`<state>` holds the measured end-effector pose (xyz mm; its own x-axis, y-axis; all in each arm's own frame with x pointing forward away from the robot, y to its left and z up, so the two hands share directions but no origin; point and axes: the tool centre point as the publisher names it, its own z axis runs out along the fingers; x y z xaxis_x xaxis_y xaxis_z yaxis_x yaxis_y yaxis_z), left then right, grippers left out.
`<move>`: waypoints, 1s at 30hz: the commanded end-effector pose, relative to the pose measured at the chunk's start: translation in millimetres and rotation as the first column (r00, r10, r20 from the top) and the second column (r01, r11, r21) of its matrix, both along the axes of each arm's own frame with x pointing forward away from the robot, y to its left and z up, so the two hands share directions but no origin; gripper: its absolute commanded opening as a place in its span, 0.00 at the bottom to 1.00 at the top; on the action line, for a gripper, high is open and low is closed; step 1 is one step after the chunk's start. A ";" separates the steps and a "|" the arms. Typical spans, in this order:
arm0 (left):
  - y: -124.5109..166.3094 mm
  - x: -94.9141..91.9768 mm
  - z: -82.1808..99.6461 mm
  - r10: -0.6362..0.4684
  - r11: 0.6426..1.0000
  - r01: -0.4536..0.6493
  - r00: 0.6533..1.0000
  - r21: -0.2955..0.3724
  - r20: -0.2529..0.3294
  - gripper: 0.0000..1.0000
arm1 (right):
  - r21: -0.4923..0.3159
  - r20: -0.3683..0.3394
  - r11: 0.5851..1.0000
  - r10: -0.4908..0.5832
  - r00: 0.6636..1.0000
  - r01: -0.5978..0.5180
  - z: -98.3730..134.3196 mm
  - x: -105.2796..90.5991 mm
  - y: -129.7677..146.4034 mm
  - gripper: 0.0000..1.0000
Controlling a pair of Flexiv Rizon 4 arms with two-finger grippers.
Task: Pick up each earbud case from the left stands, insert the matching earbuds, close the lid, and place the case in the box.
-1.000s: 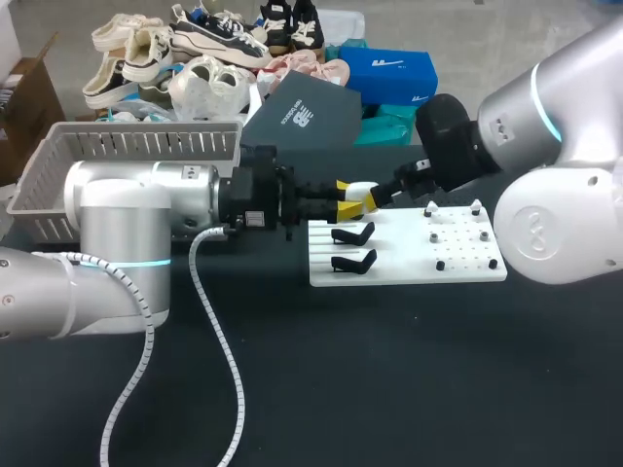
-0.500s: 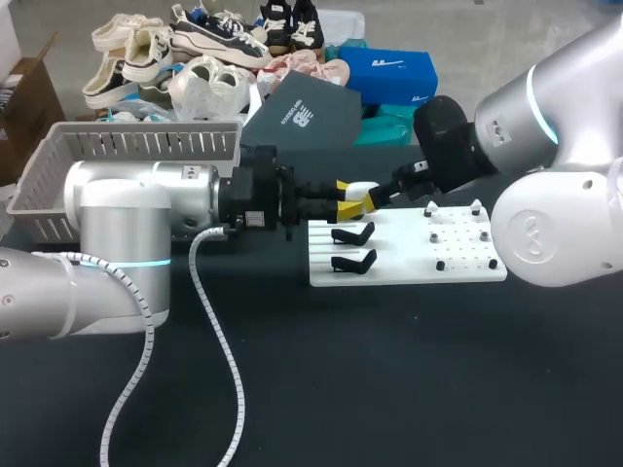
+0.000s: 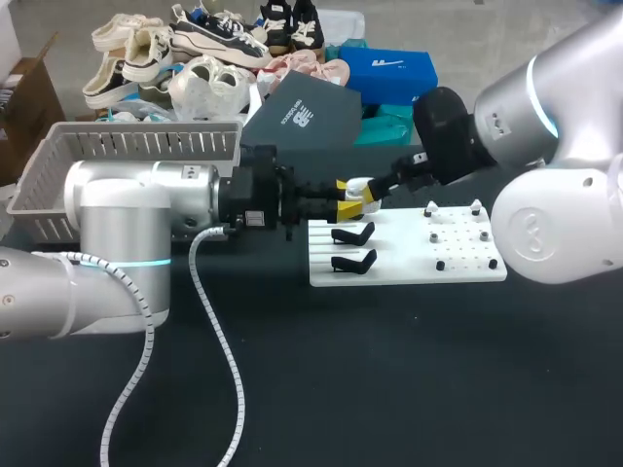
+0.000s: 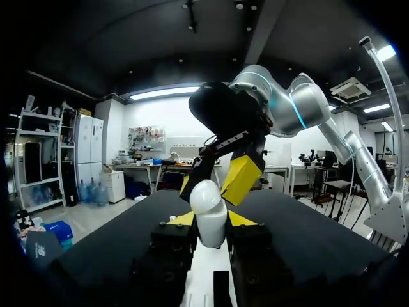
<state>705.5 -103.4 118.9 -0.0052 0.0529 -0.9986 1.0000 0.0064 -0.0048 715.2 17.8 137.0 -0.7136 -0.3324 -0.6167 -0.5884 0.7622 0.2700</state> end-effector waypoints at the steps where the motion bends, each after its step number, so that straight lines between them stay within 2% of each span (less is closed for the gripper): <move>1: -0.2 0.9 -0.5 -0.002 1.000 0.002 1.000 0.000 0.000 0.00 | -0.022 0.016 1.000 -0.015 1.000 0.016 7.7 1.4 1.3 1.00; 9: -0.2 0.9 -0.5 -0.002 1.000 0.002 1.000 0.000 0.000 0.00 | -0.116 0.116 0.992 -0.027 0.993 0.041 29.9 17.4 -7.9 1.00; 13: -0.2 0.9 -0.5 -0.002 1.000 0.002 1.000 0.000 0.000 0.00 | -0.186 0.156 0.978 -0.064 0.986 0.093 36.5 25.4 -31.0 1.00; 18: -0.2 0.9 -0.5 -0.002 1.000 0.002 1.000 0.000 0.000 0.00 | -0.270 0.180 0.949 -0.118 0.977 0.164 30.5 32.2 -59.2 1.00; 21: -0.2 0.9 -0.5 -0.002 1.000 0.002 1.000 0.000 0.000 0.00 | -0.353 0.186 0.910 -0.157 0.970 0.215 19.3 36.4 -75.9 1.00; 24: -0.2 0.9 -0.5 -0.002 1.000 0.002 1.000 0.000 0.000 0.00 | -0.471 0.191 0.844 -0.187 0.964 0.257 3.0 40.5 -92.6 1.00; 30: -0.2 0.9 -0.5 -0.002 1.000 0.002 1.000 0.000 0.000 0.00 | -0.585 0.181 0.753 -0.240 0.954 0.301 -17.8 48.5 -115.2 1.00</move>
<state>705.4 -103.4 118.9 -0.0052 0.0531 -0.9986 1.0000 0.0061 -0.0048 756.8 -101.4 120.4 -0.7626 -0.4625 -0.4522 -0.4946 0.8675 -0.0530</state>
